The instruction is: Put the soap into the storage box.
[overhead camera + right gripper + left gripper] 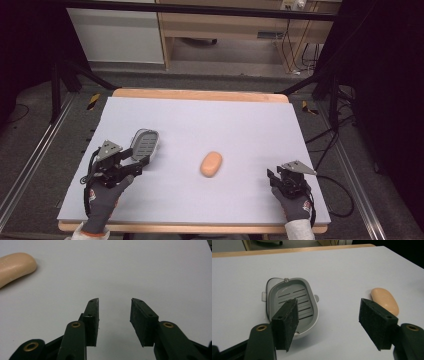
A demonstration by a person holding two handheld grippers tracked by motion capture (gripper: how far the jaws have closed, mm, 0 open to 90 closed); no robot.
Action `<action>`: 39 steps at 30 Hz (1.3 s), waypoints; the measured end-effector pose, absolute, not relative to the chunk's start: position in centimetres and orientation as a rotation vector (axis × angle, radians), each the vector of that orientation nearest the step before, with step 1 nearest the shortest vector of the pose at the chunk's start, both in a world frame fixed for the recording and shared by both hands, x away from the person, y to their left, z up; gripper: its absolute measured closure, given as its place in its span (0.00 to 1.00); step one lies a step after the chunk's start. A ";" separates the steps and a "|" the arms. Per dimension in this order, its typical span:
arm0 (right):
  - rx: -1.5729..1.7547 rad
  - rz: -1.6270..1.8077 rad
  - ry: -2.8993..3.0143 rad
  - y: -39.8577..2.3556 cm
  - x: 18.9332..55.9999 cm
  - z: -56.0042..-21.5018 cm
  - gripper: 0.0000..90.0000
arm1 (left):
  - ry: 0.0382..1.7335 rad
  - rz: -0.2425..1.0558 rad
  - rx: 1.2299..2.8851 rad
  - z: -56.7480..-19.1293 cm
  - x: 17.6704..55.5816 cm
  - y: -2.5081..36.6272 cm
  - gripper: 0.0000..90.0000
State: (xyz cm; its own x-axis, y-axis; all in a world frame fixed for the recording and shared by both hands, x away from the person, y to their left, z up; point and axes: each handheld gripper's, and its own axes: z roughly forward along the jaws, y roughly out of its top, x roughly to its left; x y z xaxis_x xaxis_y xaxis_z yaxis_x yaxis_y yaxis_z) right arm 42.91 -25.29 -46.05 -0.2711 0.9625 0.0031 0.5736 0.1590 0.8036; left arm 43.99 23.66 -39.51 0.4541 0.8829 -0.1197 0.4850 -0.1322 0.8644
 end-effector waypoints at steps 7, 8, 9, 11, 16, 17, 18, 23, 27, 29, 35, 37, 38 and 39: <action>1.468 0.981 1.908 -25.4 42.9 -46.0 0.61 | 1.133 0.526 1.798 -38.6 45.1 21.4 0.35; 1.468 0.980 1.908 -25.4 42.9 -46.0 0.60 | 1.129 0.526 1.802 -38.5 45.2 21.1 0.35; 1.462 0.979 1.909 -25.4 42.9 -46.0 0.60 | 1.124 0.522 1.803 -38.5 45.3 20.7 0.35; 1.466 0.977 1.915 -25.3 42.9 -46.1 0.59 | 1.117 0.518 1.813 -38.4 45.5 20.1 0.35; 1.459 0.978 1.920 -25.3 42.8 -46.1 0.58 | 1.093 0.504 1.826 -38.2 46.1 18.7 0.35; 1.457 0.980 1.922 -25.3 42.8 -46.0 0.58 | 1.087 0.500 1.832 -38.2 46.4 18.0 0.35; 1.457 0.977 1.924 -25.3 42.8 -46.0 0.58 | 1.087 0.500 1.832 -38.2 46.4 18.0 0.35; 1.461 0.977 1.932 -25.2 42.9 -46.1 0.57 | 1.064 0.494 1.869 -38.3 47.0 16.2 0.34; 1.456 0.974 1.938 -25.3 42.9 -46.2 0.55 | 1.055 0.482 1.886 -38.8 47.4 15.0 0.34; 1.456 0.971 1.939 -25.3 42.9 -46.2 0.55 | 1.054 0.477 1.895 -39.0 47.6 14.5 0.34; 1.461 0.962 1.940 -25.3 42.9 -46.3 0.53 | 1.045 0.471 1.917 -39.3 48.0 13.3 0.34; 1.463 0.962 1.942 -25.3 42.9 -46.4 0.53 | 1.043 0.468 1.925 -39.4 48.1 13.0 0.33; 1.459 0.960 1.946 -25.3 42.9 -46.4 0.53 | 1.042 0.467 1.930 -39.4 48.1 12.7 0.33; 1.458 0.960 1.945 -25.3 42.9 -46.4 0.53 | 1.038 0.465 1.942 -39.5 48.3 12.4 0.33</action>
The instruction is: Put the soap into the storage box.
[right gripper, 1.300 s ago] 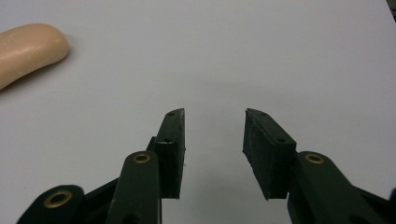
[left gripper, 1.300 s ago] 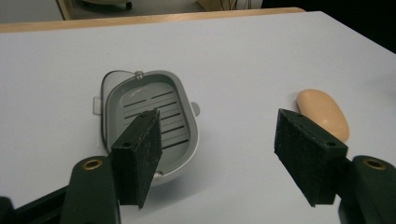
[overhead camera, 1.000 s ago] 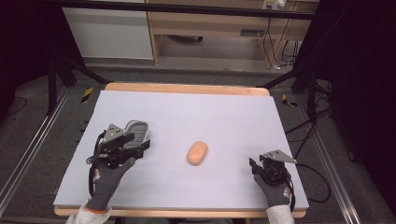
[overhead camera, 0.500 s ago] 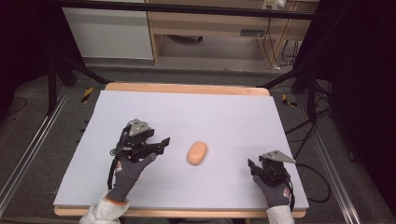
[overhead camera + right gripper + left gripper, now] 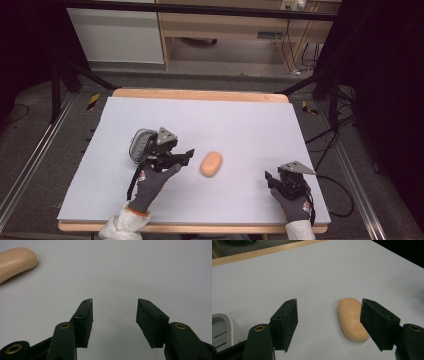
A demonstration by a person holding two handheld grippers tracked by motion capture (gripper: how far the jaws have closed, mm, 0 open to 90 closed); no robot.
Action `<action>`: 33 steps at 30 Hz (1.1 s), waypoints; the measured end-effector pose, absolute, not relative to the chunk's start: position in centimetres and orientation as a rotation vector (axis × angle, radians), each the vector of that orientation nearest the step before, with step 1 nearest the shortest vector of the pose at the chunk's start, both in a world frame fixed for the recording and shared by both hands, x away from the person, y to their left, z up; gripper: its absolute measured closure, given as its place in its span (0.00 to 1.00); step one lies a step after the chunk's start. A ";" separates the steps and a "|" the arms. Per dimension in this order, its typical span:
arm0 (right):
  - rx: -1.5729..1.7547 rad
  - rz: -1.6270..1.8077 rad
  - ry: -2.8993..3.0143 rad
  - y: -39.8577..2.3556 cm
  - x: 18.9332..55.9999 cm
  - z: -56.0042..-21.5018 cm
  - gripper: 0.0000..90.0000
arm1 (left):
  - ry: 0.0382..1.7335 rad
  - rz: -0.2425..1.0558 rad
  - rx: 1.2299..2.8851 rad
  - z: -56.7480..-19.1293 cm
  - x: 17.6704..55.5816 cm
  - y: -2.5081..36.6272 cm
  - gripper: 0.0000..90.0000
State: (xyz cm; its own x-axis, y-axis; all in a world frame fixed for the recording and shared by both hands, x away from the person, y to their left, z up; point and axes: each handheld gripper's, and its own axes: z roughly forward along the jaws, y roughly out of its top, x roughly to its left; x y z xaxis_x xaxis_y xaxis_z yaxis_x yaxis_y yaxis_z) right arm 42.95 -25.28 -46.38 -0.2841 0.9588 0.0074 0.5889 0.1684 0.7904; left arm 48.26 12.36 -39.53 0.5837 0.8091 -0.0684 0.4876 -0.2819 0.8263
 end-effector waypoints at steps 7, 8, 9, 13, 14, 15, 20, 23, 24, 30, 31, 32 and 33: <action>1.459 0.961 1.948 -25.3 43.0 -46.4 0.53 | 1.027 0.461 1.979 -40.1 48.6 10.9 0.32; 1.462 0.962 1.948 -25.3 43.0 -46.4 0.53 | 1.026 0.455 1.980 -40.2 48.6 10.6 0.32; 1.460 0.965 1.947 -25.3 43.0 -46.3 0.53 | 1.024 0.444 1.984 -40.4 48.7 10.2 0.32; 1.458 0.967 1.952 -25.3 43.0 -46.4 0.53 | 1.018 0.443 2.013 -40.9 49.0 9.2 0.31; 1.458 0.966 1.954 -25.3 43.0 -46.4 0.53 | 1.016 0.443 2.020 -41.1 49.1 8.9 0.31; 1.458 0.964 1.955 -25.3 43.0 -46.4 0.53 | 1.011 0.442 2.028 -41.2 49.1 8.8 0.31; 1.459 0.971 1.957 -25.3 43.0 -46.4 0.53 | 1.009 0.434 2.041 -41.8 49.3 7.9 0.30; 1.465 0.967 1.960 -25.4 43.0 -46.5 0.53 | 1.009 0.420 2.054 -42.4 49.5 7.2 0.30; 1.465 0.967 1.960 -25.4 43.0 -46.5 0.53 | 1.009 0.420 2.054 -42.4 49.5 7.2 0.30; 1.467 0.973 1.951 -25.4 42.9 -46.4 0.53 | 1.006 0.400 2.071 -43.3 49.7 6.2 0.29; 1.475 0.974 1.955 -25.4 43.0 -46.5 0.53 | 1.009 0.401 2.076 -43.6 49.8 5.8 0.29; 1.476 0.976 1.958 -25.4 42.9 -46.5 0.52 | 1.009 0.397 2.078 -43.7 49.8 5.7 0.29; 1.476 0.976 1.958 -25.4 42.9 -46.5 0.52 | 1.009 0.397 2.078 -43.7 49.8 5.7 0.29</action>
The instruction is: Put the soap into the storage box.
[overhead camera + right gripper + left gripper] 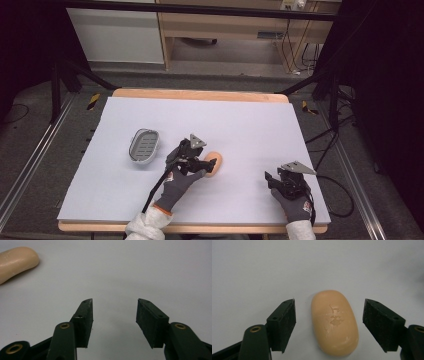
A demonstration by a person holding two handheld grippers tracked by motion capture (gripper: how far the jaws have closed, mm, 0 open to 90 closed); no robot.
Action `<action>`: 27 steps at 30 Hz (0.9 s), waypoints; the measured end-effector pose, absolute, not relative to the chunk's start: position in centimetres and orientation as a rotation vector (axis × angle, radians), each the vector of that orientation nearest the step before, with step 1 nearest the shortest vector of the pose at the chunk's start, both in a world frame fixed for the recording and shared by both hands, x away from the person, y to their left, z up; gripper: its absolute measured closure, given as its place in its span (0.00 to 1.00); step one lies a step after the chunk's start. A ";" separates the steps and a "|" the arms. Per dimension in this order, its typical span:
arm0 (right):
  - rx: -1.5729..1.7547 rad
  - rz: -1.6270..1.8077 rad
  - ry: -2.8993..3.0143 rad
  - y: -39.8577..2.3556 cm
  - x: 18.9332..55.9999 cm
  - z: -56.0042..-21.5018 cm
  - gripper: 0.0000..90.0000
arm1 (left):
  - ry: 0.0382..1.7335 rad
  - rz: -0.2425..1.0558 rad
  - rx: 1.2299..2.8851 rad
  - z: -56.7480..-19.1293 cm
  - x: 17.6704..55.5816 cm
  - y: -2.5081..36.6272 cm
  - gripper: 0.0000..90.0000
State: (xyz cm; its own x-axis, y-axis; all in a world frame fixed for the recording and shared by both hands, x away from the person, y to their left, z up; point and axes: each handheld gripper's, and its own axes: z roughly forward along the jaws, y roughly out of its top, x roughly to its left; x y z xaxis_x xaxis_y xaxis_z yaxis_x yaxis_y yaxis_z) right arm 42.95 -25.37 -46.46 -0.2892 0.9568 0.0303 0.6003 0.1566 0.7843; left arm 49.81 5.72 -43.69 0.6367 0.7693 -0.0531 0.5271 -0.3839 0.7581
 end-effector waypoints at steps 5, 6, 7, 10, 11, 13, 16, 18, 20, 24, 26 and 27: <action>1.473 0.973 1.955 -25.3 42.9 -46.4 0.52 | 1.018 0.386 2.102 -44.6 50.0 5.0 0.28; 1.469 0.976 1.959 -25.3 42.9 -46.4 0.52 | 1.018 0.386 2.102 -44.6 50.0 5.0 0.28; 1.468 0.976 1.961 -25.3 42.9 -46.4 0.52 | 1.017 0.386 2.107 -44.7 50.0 4.9 0.27; 1.466 0.974 1.963 -25.4 43.0 -46.4 0.52 | 1.028 0.386 2.113 -45.1 50.2 4.6 0.27; 1.466 0.974 1.963 -25.4 43.0 -46.4 0.52 | 1.028 0.386 2.113 -45.1 50.2 4.6 0.26; 1.461 0.974 1.966 -25.4 43.0 -46.5 0.52 | 1.032 0.384 2.117 -45.3 50.3 4.5 0.26; 1.467 0.978 1.963 -25.4 42.9 -46.4 0.52 | 1.036 0.375 2.132 -45.7 50.4 4.2 0.25; 1.462 0.976 1.965 -25.4 43.0 -46.4 0.52 | 1.038 0.377 2.134 -45.8 50.4 4.1 0.25; 1.465 0.973 1.970 -25.3 43.0 -46.5 0.52 | 1.042 0.374 2.140 -46.0 50.6 4.0 0.25; 1.452 0.968 1.972 -25.4 43.0 -46.6 0.52 | 1.053 0.371 2.151 -46.5 50.9 3.9 0.26; 1.453 0.967 1.973 -25.4 43.1 -46.6 0.52 | 1.053 0.363 2.151 -46.7 51.1 3.8 0.27; 1.449 0.964 1.974 -25.4 43.1 -46.6 0.52 | 1.053 0.363 2.151 -46.7 51.1 3.8 0.27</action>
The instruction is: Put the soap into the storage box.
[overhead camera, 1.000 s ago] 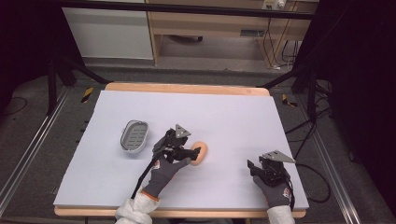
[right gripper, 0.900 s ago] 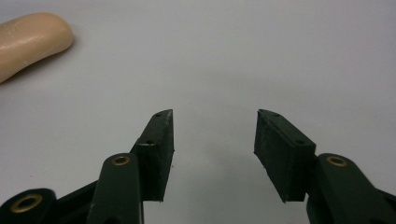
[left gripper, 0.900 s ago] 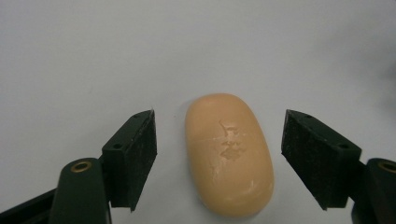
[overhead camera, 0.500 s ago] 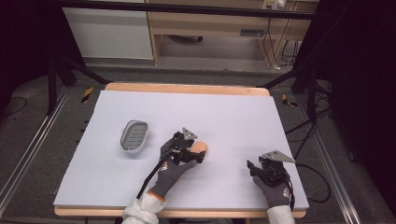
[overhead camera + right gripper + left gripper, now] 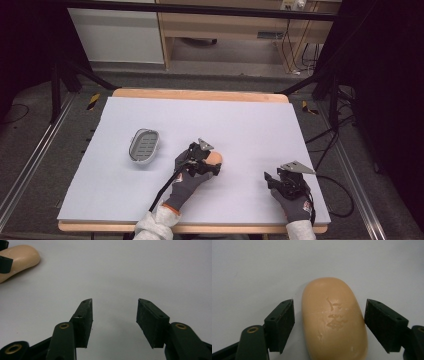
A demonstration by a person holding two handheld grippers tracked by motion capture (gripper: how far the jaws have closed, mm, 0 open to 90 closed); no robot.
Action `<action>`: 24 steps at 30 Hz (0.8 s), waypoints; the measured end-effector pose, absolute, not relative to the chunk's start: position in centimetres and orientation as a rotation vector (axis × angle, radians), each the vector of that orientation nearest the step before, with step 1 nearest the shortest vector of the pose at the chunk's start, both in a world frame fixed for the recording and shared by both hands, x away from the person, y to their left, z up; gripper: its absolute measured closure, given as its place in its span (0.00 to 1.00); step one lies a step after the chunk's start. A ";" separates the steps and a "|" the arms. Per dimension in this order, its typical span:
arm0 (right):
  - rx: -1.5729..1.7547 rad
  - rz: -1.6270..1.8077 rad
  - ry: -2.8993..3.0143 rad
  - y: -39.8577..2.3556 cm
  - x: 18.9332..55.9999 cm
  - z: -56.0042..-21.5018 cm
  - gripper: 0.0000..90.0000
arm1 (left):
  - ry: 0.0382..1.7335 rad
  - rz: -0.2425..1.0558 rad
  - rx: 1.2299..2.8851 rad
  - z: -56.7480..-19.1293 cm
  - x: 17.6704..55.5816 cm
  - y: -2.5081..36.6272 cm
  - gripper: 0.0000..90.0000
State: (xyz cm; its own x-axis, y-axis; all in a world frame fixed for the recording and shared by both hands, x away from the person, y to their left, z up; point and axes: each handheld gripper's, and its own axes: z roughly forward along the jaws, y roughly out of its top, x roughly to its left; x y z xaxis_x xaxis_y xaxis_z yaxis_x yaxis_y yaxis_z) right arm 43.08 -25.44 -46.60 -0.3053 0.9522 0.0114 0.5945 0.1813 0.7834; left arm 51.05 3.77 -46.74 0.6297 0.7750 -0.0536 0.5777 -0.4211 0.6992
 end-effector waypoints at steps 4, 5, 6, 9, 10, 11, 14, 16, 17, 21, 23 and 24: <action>1.466 0.966 1.970 -25.3 43.0 -46.5 0.52 | 1.055 0.359 2.161 -47.1 51.2 3.5 0.28; 1.465 0.967 1.971 -25.3 43.0 -46.5 0.52 | 1.059 0.360 2.162 -47.3 51.3 3.4 0.28; 1.465 0.967 1.971 -25.3 43.0 -46.5 0.52 | 1.059 0.360 2.167 -47.4 51.3 3.3 0.28; 1.461 0.969 1.980 -25.4 43.1 -46.6 0.52 | 1.058 0.370 2.181 -47.6 51.3 3.0 0.30; 1.462 0.969 1.982 -25.4 43.1 -46.6 0.52 | 1.059 0.374 2.184 -47.6 51.3 2.9 0.30; 1.454 0.962 1.980 -25.4 43.1 -46.7 0.52 | 1.066 0.385 2.186 -47.6 51.3 2.7 0.31; 1.464 0.974 1.973 -25.5 43.0 -46.6 0.52 | 1.071 0.395 2.193 -47.6 51.2 2.6 0.31; 1.464 0.971 1.974 -25.5 43.0 -46.6 0.52 | 1.076 0.413 2.197 -47.7 51.1 2.4 0.32; 1.466 0.969 1.974 -25.5 43.1 -46.6 0.52 | 1.079 0.426 2.201 -47.7 51.1 2.3 0.32; 1.470 0.974 1.973 -25.5 43.0 -46.6 0.52 | 1.089 0.427 2.199 -47.6 51.1 2.3 0.34; 1.471 0.968 1.973 -25.5 43.1 -46.6 0.52 | 1.094 0.424 2.194 -47.6 51.1 2.3 0.34; 1.467 0.966 1.976 -25.5 43.1 -46.7 0.53 | 1.097 0.426 2.193 -47.6 51.1 2.3 0.34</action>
State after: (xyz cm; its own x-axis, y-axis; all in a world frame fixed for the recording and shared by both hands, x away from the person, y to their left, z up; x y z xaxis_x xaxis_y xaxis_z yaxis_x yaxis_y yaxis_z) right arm 43.12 -25.52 -46.65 -0.3001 0.9536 0.0241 0.6047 0.1707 0.7780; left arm 51.09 2.31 -47.63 0.5990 0.8008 0.0031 0.5929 -0.4461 0.6704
